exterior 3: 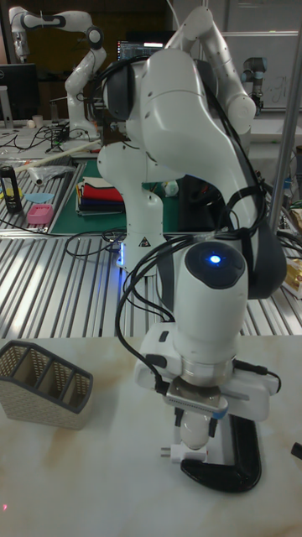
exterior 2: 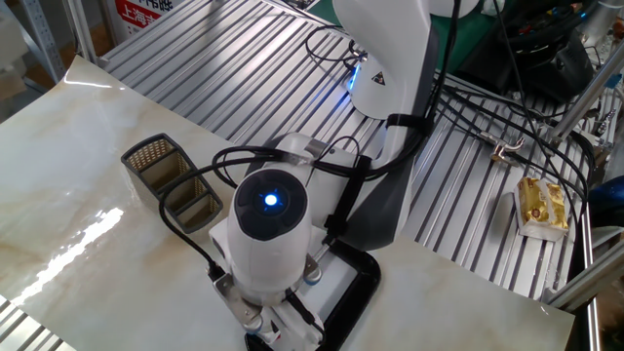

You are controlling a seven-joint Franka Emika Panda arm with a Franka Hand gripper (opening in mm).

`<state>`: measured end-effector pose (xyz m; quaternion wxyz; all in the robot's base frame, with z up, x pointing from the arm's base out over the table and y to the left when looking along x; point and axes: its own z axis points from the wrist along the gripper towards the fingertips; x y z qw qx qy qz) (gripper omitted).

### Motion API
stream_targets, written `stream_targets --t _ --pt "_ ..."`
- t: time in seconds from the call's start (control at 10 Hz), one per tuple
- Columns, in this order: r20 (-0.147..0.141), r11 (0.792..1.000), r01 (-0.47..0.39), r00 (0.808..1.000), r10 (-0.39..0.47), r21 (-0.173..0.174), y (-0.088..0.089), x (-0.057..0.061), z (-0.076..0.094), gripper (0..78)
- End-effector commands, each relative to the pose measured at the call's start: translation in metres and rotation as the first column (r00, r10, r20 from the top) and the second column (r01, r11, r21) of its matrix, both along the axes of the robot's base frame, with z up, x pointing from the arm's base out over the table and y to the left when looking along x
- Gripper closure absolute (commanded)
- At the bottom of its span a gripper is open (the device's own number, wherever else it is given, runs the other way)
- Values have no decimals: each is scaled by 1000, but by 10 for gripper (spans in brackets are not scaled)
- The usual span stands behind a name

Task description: Install the light bulb by rotating it

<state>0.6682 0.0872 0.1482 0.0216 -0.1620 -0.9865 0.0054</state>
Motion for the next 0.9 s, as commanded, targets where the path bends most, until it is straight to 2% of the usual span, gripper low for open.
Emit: stream_targets --t 0.1,0.5,0.8,0.9 --pt "-65 976 218 974 -218 -16 11 -30 -51 764" --pt "-62 969 246 967 -246 -20 11 -30 -51 764" --pt "-53 939 341 938 -343 -38 11 -30 -51 764" --pt "-47 908 417 907 -419 -42 11 -30 -51 764"
